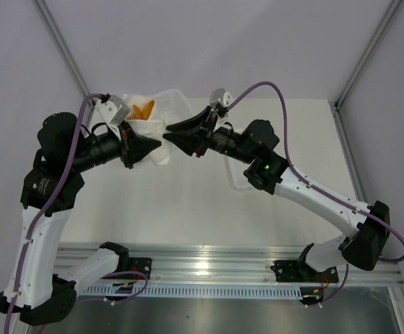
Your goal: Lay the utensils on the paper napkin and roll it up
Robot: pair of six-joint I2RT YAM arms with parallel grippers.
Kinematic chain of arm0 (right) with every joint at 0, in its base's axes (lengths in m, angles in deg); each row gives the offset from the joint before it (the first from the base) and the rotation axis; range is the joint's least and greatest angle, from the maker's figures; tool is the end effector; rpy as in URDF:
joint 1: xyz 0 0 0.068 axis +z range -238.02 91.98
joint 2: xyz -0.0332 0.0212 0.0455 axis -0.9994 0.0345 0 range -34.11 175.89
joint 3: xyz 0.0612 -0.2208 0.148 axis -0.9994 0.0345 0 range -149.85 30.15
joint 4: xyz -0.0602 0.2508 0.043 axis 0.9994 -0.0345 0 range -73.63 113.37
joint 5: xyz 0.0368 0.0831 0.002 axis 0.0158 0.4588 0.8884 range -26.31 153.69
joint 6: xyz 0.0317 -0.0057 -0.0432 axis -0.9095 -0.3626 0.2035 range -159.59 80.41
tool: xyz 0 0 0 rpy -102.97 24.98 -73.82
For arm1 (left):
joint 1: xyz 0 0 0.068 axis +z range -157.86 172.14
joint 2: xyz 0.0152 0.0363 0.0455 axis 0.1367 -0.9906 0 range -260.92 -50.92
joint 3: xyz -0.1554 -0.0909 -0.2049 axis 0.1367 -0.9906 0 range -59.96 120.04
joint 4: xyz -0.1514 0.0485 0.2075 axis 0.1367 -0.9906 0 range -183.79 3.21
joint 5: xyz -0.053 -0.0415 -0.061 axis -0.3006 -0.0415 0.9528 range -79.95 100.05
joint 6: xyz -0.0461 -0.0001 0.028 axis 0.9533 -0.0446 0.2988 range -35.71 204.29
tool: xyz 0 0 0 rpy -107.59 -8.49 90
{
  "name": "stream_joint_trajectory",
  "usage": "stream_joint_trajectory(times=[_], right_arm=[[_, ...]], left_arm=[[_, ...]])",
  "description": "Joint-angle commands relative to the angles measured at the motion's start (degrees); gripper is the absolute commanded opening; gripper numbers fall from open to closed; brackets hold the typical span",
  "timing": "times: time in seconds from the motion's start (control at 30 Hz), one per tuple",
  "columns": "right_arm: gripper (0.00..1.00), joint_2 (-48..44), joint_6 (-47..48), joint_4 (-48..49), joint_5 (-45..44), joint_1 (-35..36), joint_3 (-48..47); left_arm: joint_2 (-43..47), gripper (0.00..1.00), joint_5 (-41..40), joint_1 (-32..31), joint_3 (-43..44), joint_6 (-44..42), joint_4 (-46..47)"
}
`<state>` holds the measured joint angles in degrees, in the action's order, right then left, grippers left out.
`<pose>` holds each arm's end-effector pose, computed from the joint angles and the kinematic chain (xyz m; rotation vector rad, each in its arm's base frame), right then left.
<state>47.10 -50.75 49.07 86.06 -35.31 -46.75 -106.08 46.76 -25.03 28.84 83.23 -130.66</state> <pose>0.1879 0.2692 0.4548 -0.7923 1.0537 1.1941 0.1282 -0.0619 0.4975 0.7390 1.6138 -0.7622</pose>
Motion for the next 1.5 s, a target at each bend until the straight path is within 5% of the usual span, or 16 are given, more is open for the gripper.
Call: stream_joint_trajectory(times=[0.0, 0.57, 0.77, 0.97, 1.07, 1.3, 1.47], right_arm=[[0.33, 1.05, -3.69, 3.48, 4.17, -1.2, -2.81], [0.28, 4.75, -12.48, 16.58, 29.04, -4.46, -1.93], [0.08, 4.4, -11.7, 16.58, 33.0, -3.4, -2.11], [0.0, 2.99, -11.08, 16.32, 32.04, -3.23, -1.23], [0.0, 1.76, -10.2, 16.06, 29.41, -3.4, 0.26], [0.0, -1.23, -10.28, 20.7, 21.32, -3.23, 4.57], [0.0, -2.55, -11.87, 26.76, 17.1, -3.14, 5.89]], left_arm=[[-0.3, 0.01, 4.6, 0.38, -0.11, -0.78, 1.08], [-1.01, 0.01, 10.4, 0.29, 0.85, -7.02, -2.7], [-1.71, 0.01, 10.75, 0.38, 2.08, -8.08, -3.23], [-2.15, 0.01, 10.31, 0.38, 2.0, -10.18, -5.25], [-1.89, 0.1, 8.03, 0.38, 2.35, -11.07, -5.95], [0.05, 0.59, 6.8, 0.38, 2.61, -11.34, -5.96], [1.1, 0.73, 8.72, 0.29, 2.96, -10.81, -6.04]])
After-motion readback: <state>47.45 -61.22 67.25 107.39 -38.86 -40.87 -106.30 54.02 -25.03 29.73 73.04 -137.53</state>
